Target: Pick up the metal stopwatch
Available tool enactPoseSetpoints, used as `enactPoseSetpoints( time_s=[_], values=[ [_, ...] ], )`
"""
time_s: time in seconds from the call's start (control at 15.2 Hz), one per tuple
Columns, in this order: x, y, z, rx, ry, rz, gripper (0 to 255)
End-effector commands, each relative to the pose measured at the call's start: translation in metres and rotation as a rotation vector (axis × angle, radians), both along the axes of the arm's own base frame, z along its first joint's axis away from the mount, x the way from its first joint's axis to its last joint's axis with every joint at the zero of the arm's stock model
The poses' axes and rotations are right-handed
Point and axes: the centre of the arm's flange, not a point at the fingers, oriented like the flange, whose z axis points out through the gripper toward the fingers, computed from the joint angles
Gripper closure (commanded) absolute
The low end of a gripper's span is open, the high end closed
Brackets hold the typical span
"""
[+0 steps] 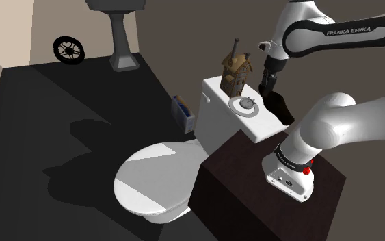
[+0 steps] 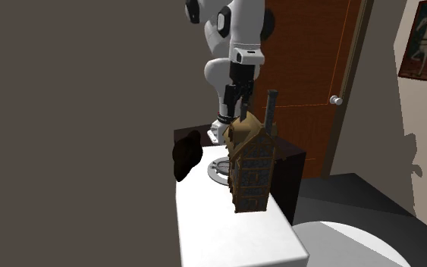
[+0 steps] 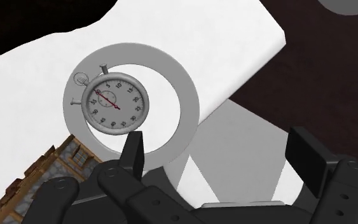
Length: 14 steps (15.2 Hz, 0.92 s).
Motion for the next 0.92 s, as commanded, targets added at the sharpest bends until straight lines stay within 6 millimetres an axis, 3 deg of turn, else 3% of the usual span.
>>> enactPoseSetpoints(
  time_s=[0.0, 0.66, 0.86],
  values=[
    [0.002, -0.019, -0.019, -0.004, -0.01, 0.07, 0],
    [0.027, -0.1, -0.113, -0.016, -0.05, 0.384, 0],
    [0.03, -0.106, -0.131, -0.017, -0.053, 0.409, 0]
  ],
)
